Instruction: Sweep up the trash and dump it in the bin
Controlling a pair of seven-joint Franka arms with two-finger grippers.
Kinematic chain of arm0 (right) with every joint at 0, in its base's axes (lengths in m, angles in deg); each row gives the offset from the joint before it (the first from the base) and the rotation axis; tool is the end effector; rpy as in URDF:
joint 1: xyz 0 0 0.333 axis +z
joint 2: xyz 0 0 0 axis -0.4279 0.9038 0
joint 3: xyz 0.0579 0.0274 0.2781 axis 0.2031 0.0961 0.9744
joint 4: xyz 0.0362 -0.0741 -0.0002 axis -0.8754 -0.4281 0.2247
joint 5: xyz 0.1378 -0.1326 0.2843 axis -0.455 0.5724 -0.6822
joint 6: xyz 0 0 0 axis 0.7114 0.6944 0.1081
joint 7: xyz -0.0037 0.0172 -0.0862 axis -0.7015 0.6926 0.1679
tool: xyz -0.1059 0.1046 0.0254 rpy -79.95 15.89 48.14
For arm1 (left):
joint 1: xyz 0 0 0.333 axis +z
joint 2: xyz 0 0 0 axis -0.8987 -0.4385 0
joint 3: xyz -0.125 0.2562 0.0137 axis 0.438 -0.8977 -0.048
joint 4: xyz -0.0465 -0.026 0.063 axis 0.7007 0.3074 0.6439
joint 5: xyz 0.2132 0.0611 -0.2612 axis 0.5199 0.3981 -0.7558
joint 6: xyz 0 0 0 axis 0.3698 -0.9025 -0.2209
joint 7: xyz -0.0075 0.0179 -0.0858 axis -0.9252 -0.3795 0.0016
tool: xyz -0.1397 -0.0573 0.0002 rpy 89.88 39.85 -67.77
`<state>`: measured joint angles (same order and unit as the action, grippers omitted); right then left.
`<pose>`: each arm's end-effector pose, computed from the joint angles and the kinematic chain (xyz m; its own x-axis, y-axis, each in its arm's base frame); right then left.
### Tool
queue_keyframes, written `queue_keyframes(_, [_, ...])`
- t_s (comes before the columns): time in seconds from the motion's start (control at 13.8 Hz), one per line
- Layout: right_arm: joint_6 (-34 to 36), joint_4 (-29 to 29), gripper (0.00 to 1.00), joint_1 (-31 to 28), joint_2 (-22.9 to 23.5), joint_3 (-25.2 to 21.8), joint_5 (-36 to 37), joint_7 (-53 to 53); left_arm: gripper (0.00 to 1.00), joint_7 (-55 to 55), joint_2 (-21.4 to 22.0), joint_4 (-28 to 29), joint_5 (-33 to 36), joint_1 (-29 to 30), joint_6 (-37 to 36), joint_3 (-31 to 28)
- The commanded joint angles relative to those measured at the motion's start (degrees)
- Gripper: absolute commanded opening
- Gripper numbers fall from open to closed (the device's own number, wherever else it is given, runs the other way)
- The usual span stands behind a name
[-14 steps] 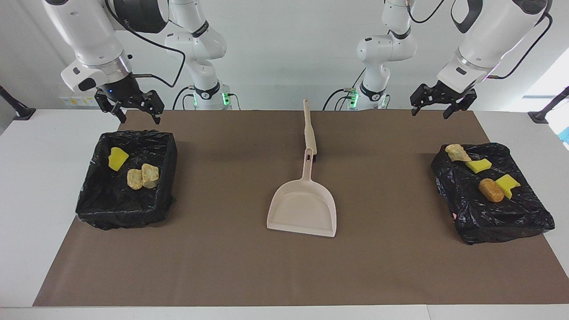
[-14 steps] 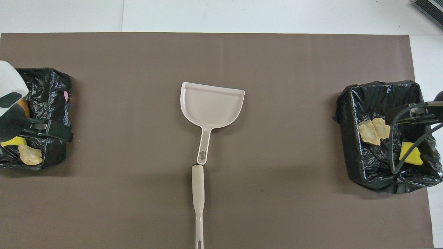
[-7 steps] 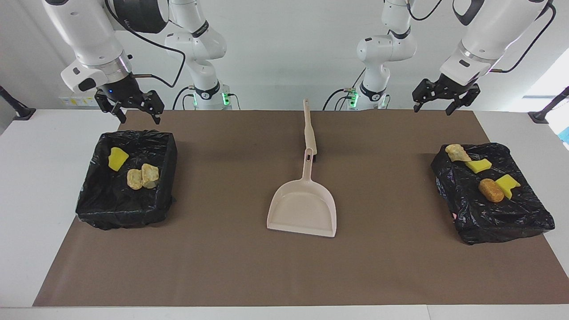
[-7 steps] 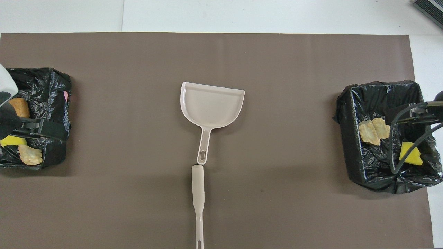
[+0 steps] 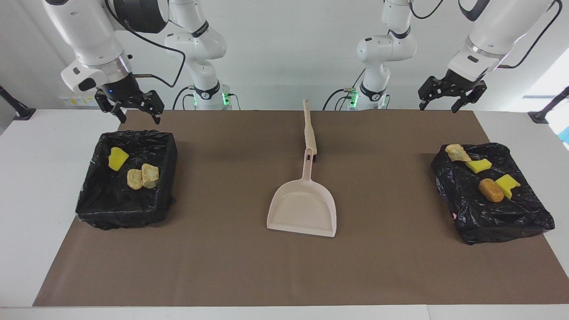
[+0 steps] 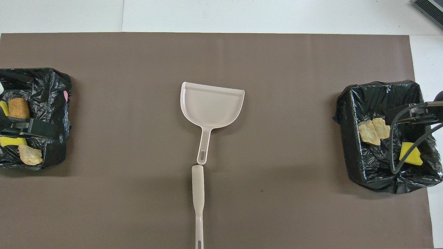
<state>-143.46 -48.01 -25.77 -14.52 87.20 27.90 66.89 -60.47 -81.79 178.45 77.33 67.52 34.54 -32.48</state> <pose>0.4932 -0.0259 0.5389 0.9992 -0.0318 -0.0259 -0.0312 -0.9992 0.0248 0.4629 -0.0455 0.5612 0.9916 -0.1180 -0.0528 -0.1154 -0.9921 0.0496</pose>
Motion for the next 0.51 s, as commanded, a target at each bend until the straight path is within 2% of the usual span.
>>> queue_keyframes(0.0, [-1.1, -1.2, 1.00, -0.1, -0.9, 0.0, -0.3, 0.9, 1.00, 0.4, 0.3, -0.3, 0.6, 0.4, 0.2, 0.1])
queue_keyframes(0.43, [-1.2, -1.2, 1.00, -0.1, -0.9, 0.1, -0.3, 0.6, 1.00, 0.4, 0.3, -0.3, 0.6, 0.4, 0.4, 0.1])
